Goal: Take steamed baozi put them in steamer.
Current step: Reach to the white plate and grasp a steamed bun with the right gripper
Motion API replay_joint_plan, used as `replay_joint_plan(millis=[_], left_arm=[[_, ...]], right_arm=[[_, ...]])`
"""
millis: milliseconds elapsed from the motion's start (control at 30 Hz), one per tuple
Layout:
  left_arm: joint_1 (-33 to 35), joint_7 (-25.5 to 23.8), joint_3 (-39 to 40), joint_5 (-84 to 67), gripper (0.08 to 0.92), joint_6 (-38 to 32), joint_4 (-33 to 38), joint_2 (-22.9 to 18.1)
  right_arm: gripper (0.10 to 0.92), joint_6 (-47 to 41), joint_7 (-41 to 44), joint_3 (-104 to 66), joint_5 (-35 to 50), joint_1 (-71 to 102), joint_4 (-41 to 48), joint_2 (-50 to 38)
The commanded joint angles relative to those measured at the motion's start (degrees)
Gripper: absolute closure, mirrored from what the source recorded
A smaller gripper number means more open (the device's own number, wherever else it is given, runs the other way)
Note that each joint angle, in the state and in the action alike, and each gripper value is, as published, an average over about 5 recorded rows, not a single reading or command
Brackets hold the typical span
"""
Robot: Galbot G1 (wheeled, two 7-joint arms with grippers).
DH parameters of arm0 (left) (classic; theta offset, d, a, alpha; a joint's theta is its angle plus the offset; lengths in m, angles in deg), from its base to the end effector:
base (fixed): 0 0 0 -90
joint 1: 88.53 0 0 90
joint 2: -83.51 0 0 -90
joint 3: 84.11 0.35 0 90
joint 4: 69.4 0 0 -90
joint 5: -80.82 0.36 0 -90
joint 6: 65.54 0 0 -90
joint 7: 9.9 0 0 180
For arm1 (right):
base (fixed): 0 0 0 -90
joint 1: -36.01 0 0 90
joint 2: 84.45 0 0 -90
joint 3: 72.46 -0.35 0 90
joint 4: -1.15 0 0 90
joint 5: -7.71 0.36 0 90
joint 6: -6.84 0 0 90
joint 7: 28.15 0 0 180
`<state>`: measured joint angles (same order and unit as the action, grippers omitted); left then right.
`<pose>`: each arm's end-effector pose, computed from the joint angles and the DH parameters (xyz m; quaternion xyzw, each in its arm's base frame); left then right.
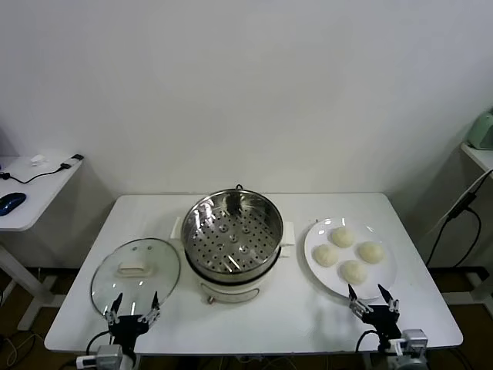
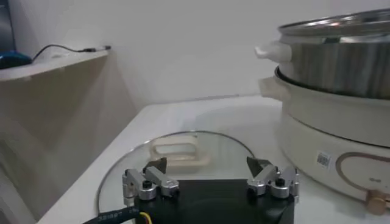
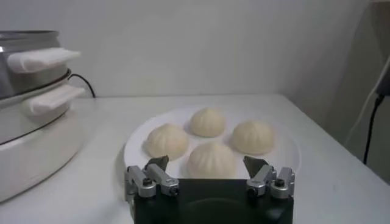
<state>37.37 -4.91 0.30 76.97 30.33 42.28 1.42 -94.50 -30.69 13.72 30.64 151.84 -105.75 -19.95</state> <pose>0.1463 0.0621 -0.3657 0.0589 -0.9824 -0.0571 0.1679 0.2172 -0.1263 -0.3402 0.0115 -0.9842 0.0269 0.1746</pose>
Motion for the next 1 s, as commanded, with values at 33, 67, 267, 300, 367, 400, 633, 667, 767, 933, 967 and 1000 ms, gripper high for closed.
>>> replay_joint_plan(millis=[33, 67, 267, 300, 367, 400, 633, 667, 767, 933, 967, 1000], left_arm=[[0.0, -2.3, -0.1, 0.4, 0.177, -2.5, 0.2, 0.3], [0.0, -2.3, 0.0, 0.3, 0.177, -2.8, 0.2, 0.4], [0.3, -2.9, 0.9, -2.9, 0.177, -4.5, 0.8, 0.8], [0.4, -3.0, 1.0, -3.4, 0.177, -4.5, 1.0, 0.8], [0.4, -3.1, 1.0, -4.0, 0.177, -4.6, 1.2, 1.0], [0.5, -3.1, 1.0, -4.3, 0.177, -4.7, 1.3, 1.0], [0.5, -4.3, 1.1, -5.4, 0.177, -5.2, 2.0, 1.3], [0.4, -4.4, 1.2, -5.3, 0.177, -5.3, 2.0, 1.2], [0.0, -4.6, 1.2, -5.1, 0.177, -5.3, 1.9, 1.2], [-0.2, -4.8, 1.2, -4.8, 0.177, -5.6, 1.5, 1.3], [-0.3, -4.8, 1.2, -4.6, 0.177, -5.8, 1.3, 1.3], [-0.4, -4.8, 1.1, -4.5, 0.177, -5.9, 1.1, 1.3]], right_arm=[[0.203, -4.9, 0.4, -0.6, -0.9, -7.8, -0.1, -3.5], [0.203, -5.3, 0.6, 0.2, -0.9, -9.7, 0.7, -4.6], [0.203, -9.4, 5.0, 14.0, -2.5, -32.9, 12.7, -17.7], [0.203, -9.6, 7.4, 17.7, -3.6, -36.8, 14.9, -20.6], [0.203, -9.8, 14.2, 24.7, -5.9, -43.3, 18.5, -26.8], [0.203, -9.9, 18.4, 28.5, -6.8, -46.5, 19.9, -30.1], [0.203, 2.3, 50.0, 59.1, -12.5, -73.6, 29.3, -44.4], [0.203, 5.9, 54.4, 65.0, -13.6, -79.2, 31.7, -44.4], [0.203, 15.3, 64.8, 82.9, -16.0, -96.6, 39.5, -41.8], [0.203, 20.6, 74.5, 107.0, -16.4, -117.7, 50.6, -32.5], [0.203, 20.7, 75.4, 110.5, -16.3, -119.8, 52.4, -30.4], [0.203, 20.7, 75.7, 112.7, -16.0, -121.1, 53.7, -28.5]])
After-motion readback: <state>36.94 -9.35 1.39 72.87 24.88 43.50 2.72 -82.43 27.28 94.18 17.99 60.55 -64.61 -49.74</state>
